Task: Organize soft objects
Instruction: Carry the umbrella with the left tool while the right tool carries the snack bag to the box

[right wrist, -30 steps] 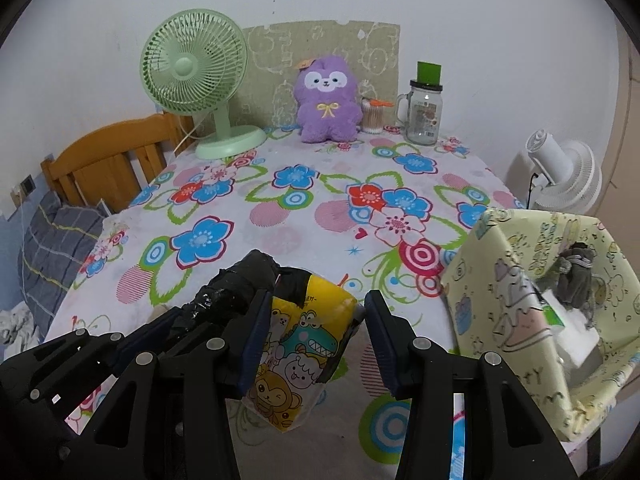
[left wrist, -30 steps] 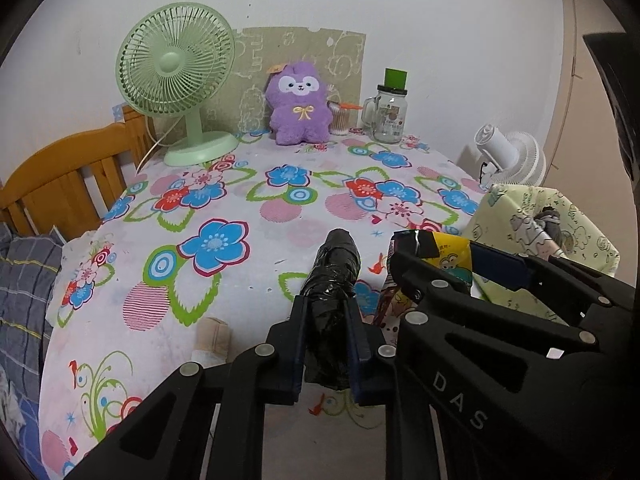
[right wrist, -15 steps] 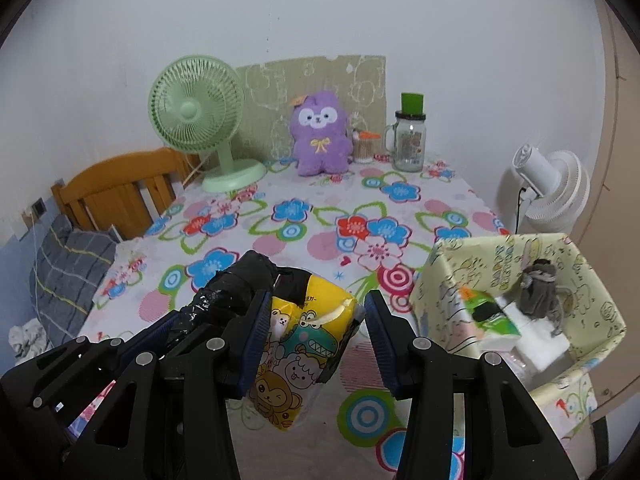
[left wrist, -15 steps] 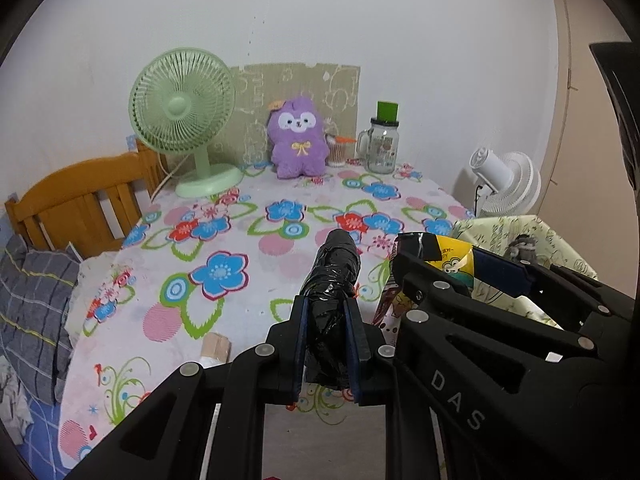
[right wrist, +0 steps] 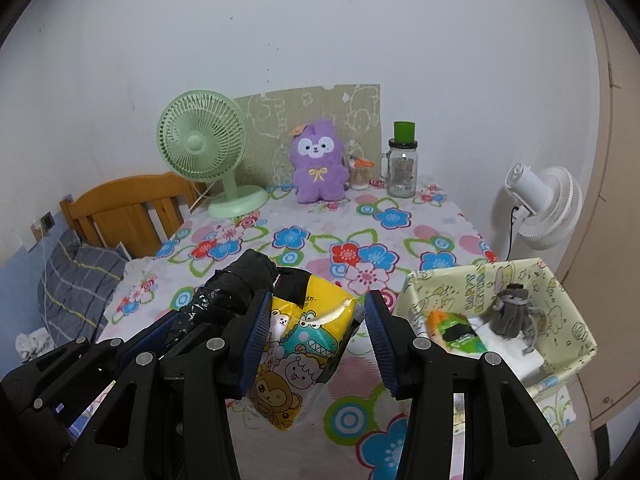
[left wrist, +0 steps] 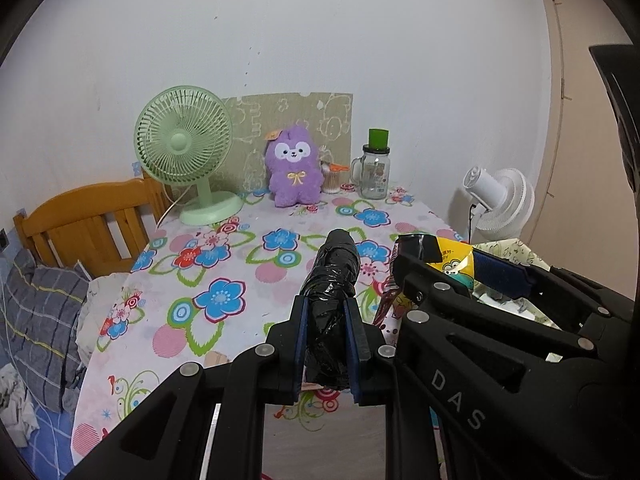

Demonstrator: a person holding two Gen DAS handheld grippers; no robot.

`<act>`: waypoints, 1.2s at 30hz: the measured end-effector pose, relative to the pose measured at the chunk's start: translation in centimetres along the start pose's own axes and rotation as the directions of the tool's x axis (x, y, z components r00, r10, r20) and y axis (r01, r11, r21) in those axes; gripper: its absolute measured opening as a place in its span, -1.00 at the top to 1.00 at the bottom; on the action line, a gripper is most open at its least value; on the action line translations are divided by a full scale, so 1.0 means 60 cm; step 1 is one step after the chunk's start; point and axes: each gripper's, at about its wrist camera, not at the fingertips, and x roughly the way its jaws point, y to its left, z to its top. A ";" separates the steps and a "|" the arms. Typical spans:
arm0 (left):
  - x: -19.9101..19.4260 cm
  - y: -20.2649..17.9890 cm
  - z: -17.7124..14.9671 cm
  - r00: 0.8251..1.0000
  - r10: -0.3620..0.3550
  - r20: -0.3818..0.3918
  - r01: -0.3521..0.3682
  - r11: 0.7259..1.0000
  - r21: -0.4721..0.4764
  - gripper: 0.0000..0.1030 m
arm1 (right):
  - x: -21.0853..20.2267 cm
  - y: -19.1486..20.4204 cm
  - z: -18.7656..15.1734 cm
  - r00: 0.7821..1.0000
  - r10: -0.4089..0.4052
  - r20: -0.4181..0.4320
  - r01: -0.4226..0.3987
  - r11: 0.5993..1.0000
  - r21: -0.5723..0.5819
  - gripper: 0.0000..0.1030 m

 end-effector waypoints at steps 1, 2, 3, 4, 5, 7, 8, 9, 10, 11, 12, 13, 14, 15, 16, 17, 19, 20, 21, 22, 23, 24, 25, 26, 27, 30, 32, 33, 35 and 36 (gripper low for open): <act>-0.001 -0.003 0.001 1.000 -0.002 0.002 0.002 1.000 -0.001 0.70 | -0.002 -0.004 0.001 1.000 0.001 0.002 -0.001 1.000 0.001 0.00; -0.002 -0.008 0.002 1.000 -0.006 0.006 0.006 1.000 -0.006 0.70 | -0.005 -0.010 0.003 1.000 0.004 0.003 -0.004 1.000 0.002 0.00; -0.003 -0.010 0.002 1.000 -0.013 0.007 0.013 1.000 -0.011 0.70 | -0.007 -0.015 0.004 1.000 0.004 0.005 -0.004 1.000 0.004 0.00; -0.004 -0.014 0.002 1.000 -0.020 0.007 0.020 1.000 -0.014 0.70 | -0.010 -0.020 0.004 1.000 0.003 0.007 -0.003 1.000 0.004 0.00; -0.005 -0.019 0.003 1.000 -0.022 0.010 0.023 1.000 -0.019 0.70 | -0.013 -0.024 0.005 1.000 0.002 0.009 -0.002 1.000 0.004 0.00; -0.007 -0.027 0.006 1.000 -0.025 0.015 0.025 0.999 -0.021 0.70 | -0.017 -0.034 0.008 1.000 0.003 0.013 -0.003 1.000 0.004 0.00; -0.007 -0.033 0.009 0.999 -0.027 0.018 0.027 0.999 -0.020 0.70 | -0.019 -0.039 0.009 1.000 0.003 0.016 -0.003 1.000 0.004 0.00; -0.008 -0.039 0.011 0.999 -0.027 0.021 0.028 0.999 -0.018 0.70 | -0.021 -0.043 0.010 1.000 0.002 0.019 -0.002 1.000 0.005 0.00; -0.008 -0.045 0.013 0.999 -0.028 0.023 0.029 0.999 -0.016 0.70 | -0.024 -0.051 0.012 1.000 0.001 0.023 -0.001 1.000 0.007 0.00; -0.008 -0.052 0.016 0.999 -0.031 0.026 0.032 0.999 -0.012 0.70 | -0.026 -0.055 0.012 1.000 0.000 0.025 0.000 1.000 0.009 0.00; -0.007 -0.058 0.018 0.999 -0.033 0.027 0.033 0.999 -0.008 0.70 | -0.028 -0.061 0.013 1.000 -0.002 0.028 0.002 1.000 0.011 0.00; -0.007 -0.064 0.020 0.999 -0.036 0.029 0.036 0.999 -0.005 0.70 | -0.030 -0.068 0.015 1.000 -0.006 0.031 0.005 1.000 0.012 0.00; -0.007 -0.071 0.022 0.999 -0.040 0.030 0.040 0.999 -0.001 0.70 | -0.032 -0.075 0.016 0.999 -0.008 0.032 0.007 1.000 0.014 0.00; -0.005 -0.076 0.024 0.999 -0.043 0.031 0.043 0.999 0.002 0.70 | -0.033 -0.080 0.017 0.999 -0.011 0.034 0.010 1.000 0.014 0.00; -0.005 -0.083 0.026 0.998 -0.047 0.033 0.047 0.999 0.005 0.70 | -0.036 -0.088 0.018 0.999 -0.017 0.037 0.016 1.000 0.016 0.00; -0.004 -0.088 0.028 0.998 -0.050 0.033 0.050 0.999 0.008 0.70 | -0.038 -0.093 0.019 0.999 -0.019 0.038 0.019 1.000 0.016 0.00; -0.001 -0.100 0.031 0.998 -0.059 0.036 0.059 0.998 0.013 0.70 | -0.041 -0.105 0.021 0.999 -0.028 0.042 0.027 0.999 0.017 0.00; 0.001 -0.108 0.033 0.997 -0.065 0.036 0.065 0.998 0.016 0.70 | -0.042 -0.112 0.023 0.999 -0.033 0.043 0.032 0.999 0.018 0.00; 0.002 -0.112 0.033 0.997 -0.069 0.037 0.068 0.998 0.018 0.70 | -0.043 -0.119 0.023 0.998 -0.038 0.045 0.038 0.999 0.019 0.00; 0.004 -0.117 0.034 0.997 -0.073 0.038 0.072 0.997 0.020 0.70 | -0.043 -0.124 0.024 0.998 -0.041 0.046 0.041 0.999 0.021 0.00; 0.007 -0.124 0.035 0.996 -0.079 0.036 0.078 0.997 0.024 0.70 | -0.044 -0.131 0.024 0.998 -0.047 0.048 0.046 0.999 0.024 0.00; 0.010 -0.130 0.036 0.996 -0.082 0.035 0.081 0.996 0.028 0.70 | -0.045 -0.137 0.024 0.998 -0.051 0.048 0.050 0.998 0.026 0.00; 0.013 -0.137 0.037 0.996 -0.085 0.034 0.084 0.996 0.032 0.70 | -0.045 -0.144 0.023 0.997 -0.056 0.048 0.054 0.998 0.029 0.00; 0.015 -0.144 0.037 0.995 -0.089 0.032 0.088 0.996 0.035 0.70 | -0.045 -0.152 0.023 0.997 -0.061 0.047 0.059 0.998 0.033 0.00; 0.018 -0.149 0.039 0.995 -0.093 0.030 0.092 0.995 0.038 0.70 | -0.044 -0.158 0.023 0.997 -0.064 0.045 0.062 0.997 0.036 0.00; 0.025 -0.167 0.041 0.994 -0.106 0.024 0.105 0.993 0.046 0.70 | -0.043 -0.177 0.022 0.996 -0.077 0.042 0.075 0.996 0.045 0.00; 0.030 -0.179 0.043 0.993 -0.113 0.022 0.112 0.992 0.054 0.70 | -0.042 -0.189 0.021 0.995 -0.086 0.042 0.084 0.995 0.051 0.00; 0.033 -0.185 0.044 0.993 -0.117 0.020 0.115 0.992 0.058 0.70 | -0.042 -0.194 0.022 0.995 -0.090 0.041 0.088 0.995 0.054 0.00; 0.040 -0.198 0.046 0.992 -0.125 0.015 0.123 0.990 0.066 0.70 | -0.040 -0.209 0.022 0.994 -0.099 0.040 0.096 0.993 0.062 0.00; 0.043 -0.202 0.047 0.992 -0.127 0.013 0.126 0.990 0.068 0.70 | -0.039 -0.213 0.022 0.994 -0.102 0.039 0.099 0.993 0.064 0.00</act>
